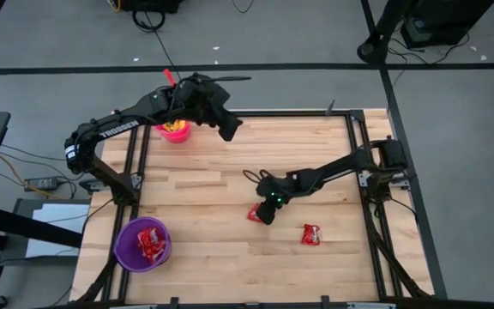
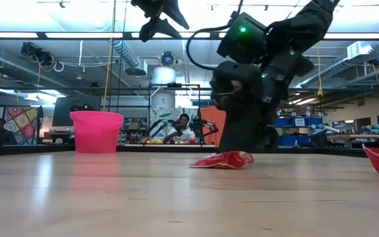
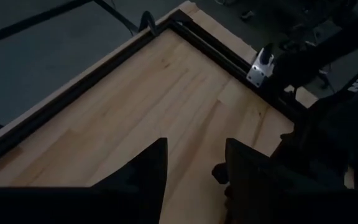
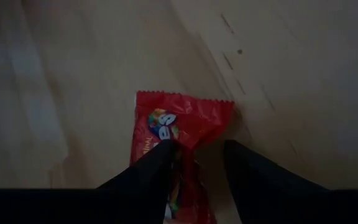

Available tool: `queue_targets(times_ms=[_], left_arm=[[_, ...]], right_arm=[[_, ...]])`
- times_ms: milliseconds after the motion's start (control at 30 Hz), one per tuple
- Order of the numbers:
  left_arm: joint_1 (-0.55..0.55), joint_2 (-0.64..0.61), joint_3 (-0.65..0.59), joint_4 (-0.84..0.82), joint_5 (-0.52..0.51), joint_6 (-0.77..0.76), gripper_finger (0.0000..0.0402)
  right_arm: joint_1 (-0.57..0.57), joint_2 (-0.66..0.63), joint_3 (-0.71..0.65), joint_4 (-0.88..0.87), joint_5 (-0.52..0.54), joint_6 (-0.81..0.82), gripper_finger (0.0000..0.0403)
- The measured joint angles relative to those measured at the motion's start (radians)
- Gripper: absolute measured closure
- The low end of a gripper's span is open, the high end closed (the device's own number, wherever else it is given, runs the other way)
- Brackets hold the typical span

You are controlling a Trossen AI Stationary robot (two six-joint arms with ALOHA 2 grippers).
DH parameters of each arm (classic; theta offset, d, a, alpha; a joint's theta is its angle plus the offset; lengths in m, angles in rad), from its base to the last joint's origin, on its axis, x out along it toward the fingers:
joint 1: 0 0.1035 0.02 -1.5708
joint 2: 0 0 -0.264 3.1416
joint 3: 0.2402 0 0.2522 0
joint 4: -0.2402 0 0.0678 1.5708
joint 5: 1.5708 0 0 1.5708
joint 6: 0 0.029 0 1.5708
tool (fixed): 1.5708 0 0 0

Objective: Sort candy by brand, put in halloween buckets
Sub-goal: Put the red candy into the violet bucket

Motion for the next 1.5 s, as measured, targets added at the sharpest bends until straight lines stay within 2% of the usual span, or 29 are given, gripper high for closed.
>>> queue_targets(times_ms=[200, 300, 467, 700, 867, 1100, 1167, 1333, 1500], left_arm=[[0.000, 0.000, 0.000, -0.017, 0.008, 0.019, 0.0234], [0.000, 0.000, 0.000, -0.019, 0.008, 0.035, 0.0234], [0.000, 0.000, 0.000, -0.020, 0.008, 0.036, 0.0234], [0.000, 0.000, 0.000, -0.014, 0.008, 0.036, 0.0234], [0.007, 0.000, 0.021, 0.001, 0.008, 0.037, 0.0234], [0.044, -0.002, 0.140, 0.002, 0.009, 0.027, 0.0234], [0.048, -0.002, 0.163, 0.031, 0.045, -0.007, 0.0234], [0.046, 0.005, 0.165, 0.165, 0.212, -0.117, 0.0234], [0.047, 0.023, 0.165, 0.295, 0.265, -0.205, 0.0234]], right_arm=[[0.034, 0.051, 0.056, -0.039, 0.055, 0.007, 0.0251], [0.036, 0.036, 0.058, -0.049, 0.086, 0.006, 0.0284], [0.026, 0.015, 0.056, -0.054, 0.088, -0.010, 0.0379], [-0.009, -0.047, 0.054, -0.057, 0.058, -0.045, 0.0397], [-0.057, -0.155, 0.054, -0.073, 0.049, -0.097, 0.0399], [-0.176, -0.396, 0.054, -0.121, 0.096, -0.210, 0.0400], [-0.219, -0.476, 0.054, -0.097, 0.113, -0.240, 0.0401], [-0.317, -0.642, 0.055, 0.008, 0.133, -0.294, 0.0401], [-0.378, -0.750, 0.056, 0.079, 0.147, -0.331, 0.0401]])
